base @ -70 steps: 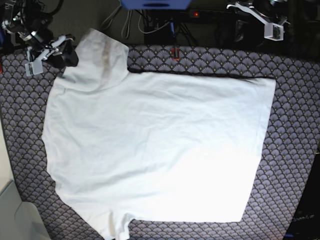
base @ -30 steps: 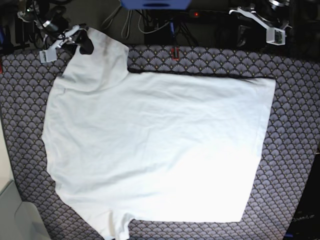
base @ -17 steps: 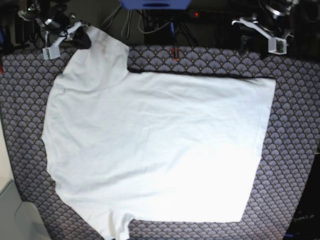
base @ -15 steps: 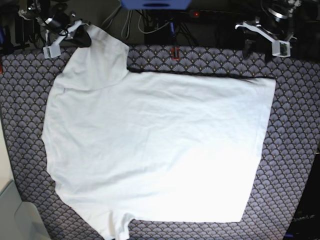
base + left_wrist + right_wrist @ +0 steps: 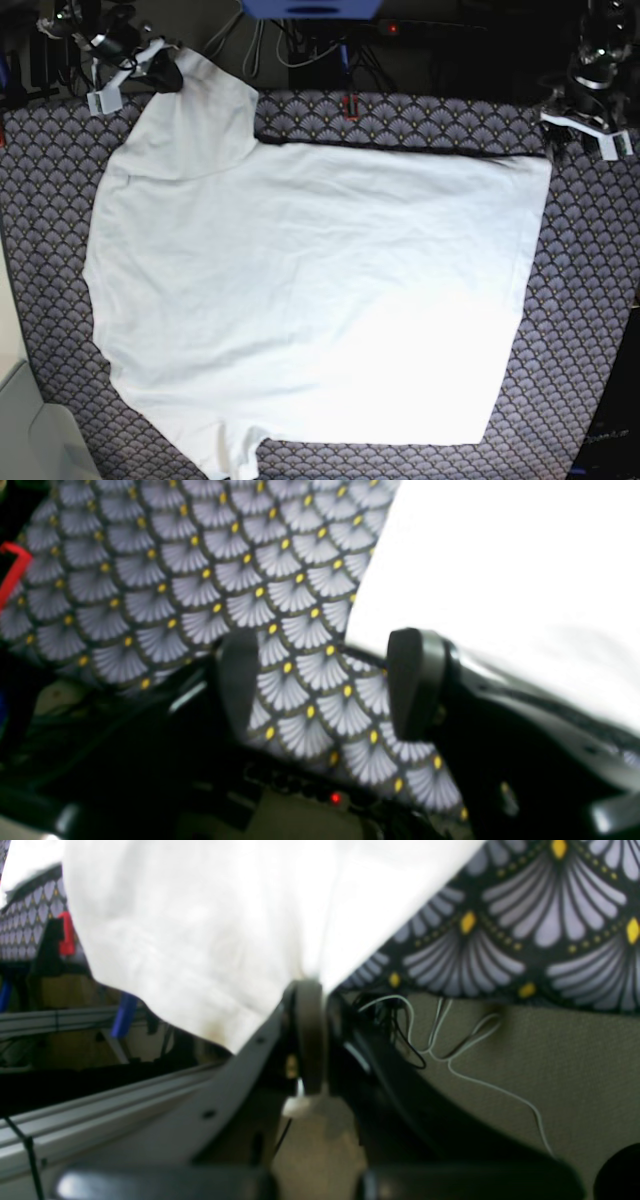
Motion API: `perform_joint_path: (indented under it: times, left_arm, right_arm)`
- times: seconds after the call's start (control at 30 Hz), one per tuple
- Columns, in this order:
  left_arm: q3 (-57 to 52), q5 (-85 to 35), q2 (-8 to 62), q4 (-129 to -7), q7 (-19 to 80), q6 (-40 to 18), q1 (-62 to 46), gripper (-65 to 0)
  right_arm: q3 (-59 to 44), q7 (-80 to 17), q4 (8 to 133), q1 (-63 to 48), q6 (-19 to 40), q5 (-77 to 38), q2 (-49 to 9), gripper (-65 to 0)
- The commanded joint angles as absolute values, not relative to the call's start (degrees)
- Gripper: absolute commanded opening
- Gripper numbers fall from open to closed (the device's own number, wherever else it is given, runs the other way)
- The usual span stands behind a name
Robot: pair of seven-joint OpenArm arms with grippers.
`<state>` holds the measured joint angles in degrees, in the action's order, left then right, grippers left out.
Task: Fold the T-shirt properly
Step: 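Lower the left gripper and grasp the opposite shoulder corner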
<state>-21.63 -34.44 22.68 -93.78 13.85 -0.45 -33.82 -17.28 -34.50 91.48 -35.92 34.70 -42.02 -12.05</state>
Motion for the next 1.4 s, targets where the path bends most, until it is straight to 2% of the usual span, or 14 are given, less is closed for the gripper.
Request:
perform_joint_path:
  times: [0.0,0.4,0.8,1.3,1.37]
  left_arm:
    - [-21.9,-34.6,23.5,-94.1,12.9,-0.7,-32.7,-25.2]
    - [-21.2,-34.2,19.5,-89.5,18.7,-0.7,-23.6,-25.2]
    - [-21.0,-34.3,19.0,-84.6,18.7,-0.7,-23.5,-25.3]
    - [-13.0,-34.6,19.0,-82.7,18.6,-0.7,-22.6,-25.8]
    - [-12.9,-34.7,19.0,-82.7,18.5,-0.7,-22.6,-29.6]
  right_arm:
    - [-17.5,-34.2,92.1,-36.4,34.8,-42.4,-12.6,-65.0]
    - [-17.5,-34.2,92.1,-36.1,34.8,-42.4,-13.0,-65.0]
    - [-17.5,-34.2,92.1,-36.0,34.8,-42.4,-13.4,-65.0]
    - [-17.5,-34.2,92.1,-35.9,34.8,-42.4,-13.4,-65.0]
    - [-17.5,-34.2,92.1,-35.9,34.8,-42.4,-13.4,-65.0]
